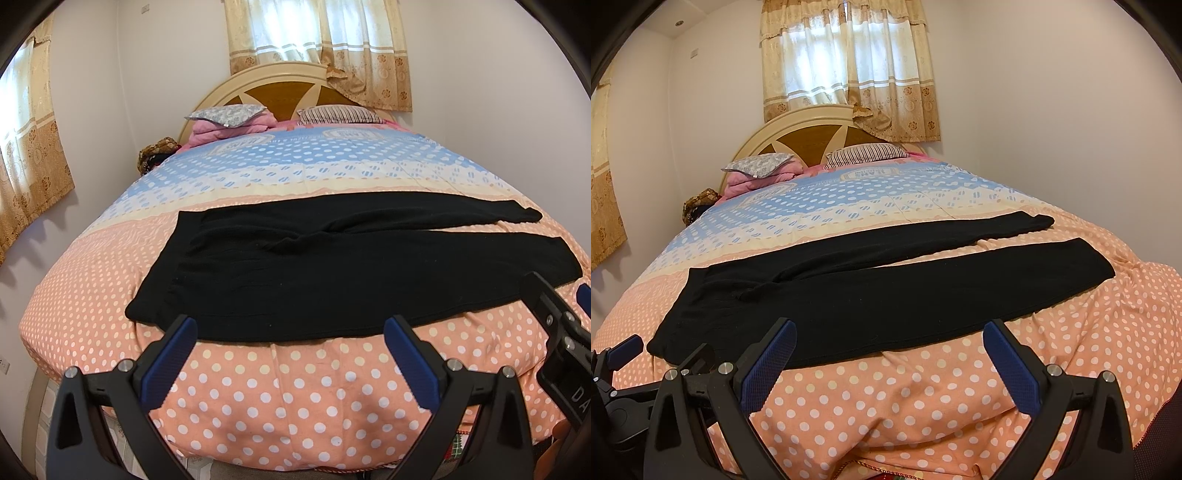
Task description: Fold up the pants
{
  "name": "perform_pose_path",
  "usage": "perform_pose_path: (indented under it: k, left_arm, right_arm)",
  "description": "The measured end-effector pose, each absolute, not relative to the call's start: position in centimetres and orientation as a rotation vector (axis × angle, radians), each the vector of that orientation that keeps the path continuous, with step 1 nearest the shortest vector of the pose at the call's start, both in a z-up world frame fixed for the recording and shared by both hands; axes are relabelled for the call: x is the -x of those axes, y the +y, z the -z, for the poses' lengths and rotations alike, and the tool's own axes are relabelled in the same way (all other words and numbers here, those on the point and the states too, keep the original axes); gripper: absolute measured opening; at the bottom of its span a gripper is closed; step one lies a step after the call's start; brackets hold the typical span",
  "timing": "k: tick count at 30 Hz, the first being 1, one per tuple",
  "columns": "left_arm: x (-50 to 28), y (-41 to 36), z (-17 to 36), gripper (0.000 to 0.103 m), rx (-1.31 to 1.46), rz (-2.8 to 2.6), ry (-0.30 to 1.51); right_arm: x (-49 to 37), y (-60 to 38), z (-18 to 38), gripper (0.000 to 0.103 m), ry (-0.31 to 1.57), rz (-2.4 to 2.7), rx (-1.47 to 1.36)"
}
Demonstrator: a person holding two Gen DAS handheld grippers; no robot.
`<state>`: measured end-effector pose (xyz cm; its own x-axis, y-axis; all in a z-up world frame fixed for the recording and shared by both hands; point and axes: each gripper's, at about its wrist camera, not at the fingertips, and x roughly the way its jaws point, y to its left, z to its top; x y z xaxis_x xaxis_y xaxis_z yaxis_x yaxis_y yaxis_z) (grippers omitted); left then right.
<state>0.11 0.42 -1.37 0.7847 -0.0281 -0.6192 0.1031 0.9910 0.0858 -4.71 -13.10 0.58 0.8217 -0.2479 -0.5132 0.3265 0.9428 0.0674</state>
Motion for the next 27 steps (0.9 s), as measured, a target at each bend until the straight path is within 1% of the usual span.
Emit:
perform_pose_path:
  k: [27]
  left_arm:
    - [-0.02, 1.08, 2.05, 0.103, -0.114, 0.066, 0.673]
  right_arm:
    - [4.75, -13.10, -0.47, 0.102, 0.524, 0.306, -0.156]
